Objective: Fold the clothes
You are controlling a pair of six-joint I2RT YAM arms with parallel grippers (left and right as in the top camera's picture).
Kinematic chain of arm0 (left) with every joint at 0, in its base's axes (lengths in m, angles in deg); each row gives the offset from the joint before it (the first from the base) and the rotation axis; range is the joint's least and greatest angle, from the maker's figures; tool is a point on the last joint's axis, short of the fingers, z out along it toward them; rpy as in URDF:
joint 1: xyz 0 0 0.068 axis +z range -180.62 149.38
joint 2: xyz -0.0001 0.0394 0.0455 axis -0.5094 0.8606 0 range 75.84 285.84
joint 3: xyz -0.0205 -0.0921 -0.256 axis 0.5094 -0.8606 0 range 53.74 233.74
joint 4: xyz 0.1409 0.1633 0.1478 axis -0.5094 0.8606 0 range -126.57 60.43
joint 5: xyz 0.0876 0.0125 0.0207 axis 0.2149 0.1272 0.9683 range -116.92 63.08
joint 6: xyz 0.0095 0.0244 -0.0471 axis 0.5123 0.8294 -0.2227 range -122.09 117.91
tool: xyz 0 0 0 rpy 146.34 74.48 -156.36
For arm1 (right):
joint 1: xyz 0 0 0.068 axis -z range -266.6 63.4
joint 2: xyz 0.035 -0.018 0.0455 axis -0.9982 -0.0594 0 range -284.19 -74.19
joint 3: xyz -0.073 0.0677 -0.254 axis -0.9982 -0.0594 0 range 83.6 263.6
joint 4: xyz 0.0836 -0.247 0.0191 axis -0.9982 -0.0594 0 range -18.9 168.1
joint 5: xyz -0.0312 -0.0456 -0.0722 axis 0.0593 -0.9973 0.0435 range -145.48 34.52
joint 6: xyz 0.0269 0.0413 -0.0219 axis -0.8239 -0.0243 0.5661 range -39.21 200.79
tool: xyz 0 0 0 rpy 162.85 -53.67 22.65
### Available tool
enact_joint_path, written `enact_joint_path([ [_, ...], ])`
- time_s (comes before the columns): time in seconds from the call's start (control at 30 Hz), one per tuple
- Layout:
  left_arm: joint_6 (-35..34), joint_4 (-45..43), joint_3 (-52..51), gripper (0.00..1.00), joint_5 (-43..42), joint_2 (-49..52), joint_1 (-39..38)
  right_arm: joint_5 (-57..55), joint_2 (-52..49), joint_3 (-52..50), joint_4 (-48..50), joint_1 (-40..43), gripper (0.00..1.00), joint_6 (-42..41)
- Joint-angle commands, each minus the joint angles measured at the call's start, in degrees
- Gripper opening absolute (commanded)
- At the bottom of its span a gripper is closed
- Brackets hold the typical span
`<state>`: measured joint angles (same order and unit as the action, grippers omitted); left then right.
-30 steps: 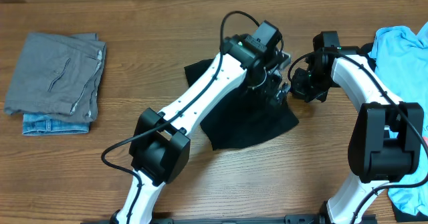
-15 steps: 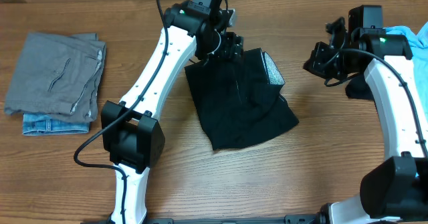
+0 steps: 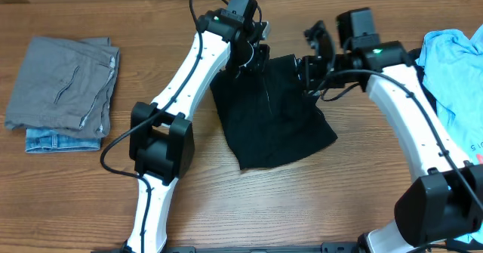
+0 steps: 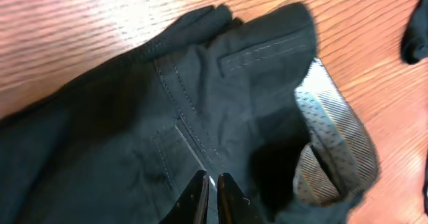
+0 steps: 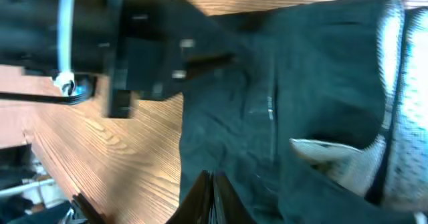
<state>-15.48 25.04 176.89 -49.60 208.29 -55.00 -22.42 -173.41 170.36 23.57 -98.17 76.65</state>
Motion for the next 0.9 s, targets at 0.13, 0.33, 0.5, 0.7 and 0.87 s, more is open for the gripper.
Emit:
enact_joint_path([
  [0.13, 1.86, -0.83, 0.31, 0.1, -1.33, 2.49, -0.44, -3.67, -5.66, -1.05, 2.16, -3.63, 0.04, -2.1],
  [0.33, 1.79, -1.88, 0.31, 0.11, -1.16, 4.22, -0.5, -3.67, -10.19, -1.05, 6.54, -5.84, 0.04, -5.11],
  [0.5, 1.79, -1.73, 0.31, 0.08, -1.36, 7.82, -0.55, -6.36, -12.11, -1.05, 7.91, -6.73, 0.04, -6.82],
  [0.7, 1.88, -1.97, 0.31, 0.08, -0.7, 9.77, -0.48, -20.02, -12.24, -0.98, -0.35, -5.73, 0.04, -8.13],
  [0.87, 2.08, -2.56, 0.31, 0.08, 0.02, 9.77, -0.26, -21.77, -12.24, -0.98, -8.22, -2.51, 0.04, -8.57],
])
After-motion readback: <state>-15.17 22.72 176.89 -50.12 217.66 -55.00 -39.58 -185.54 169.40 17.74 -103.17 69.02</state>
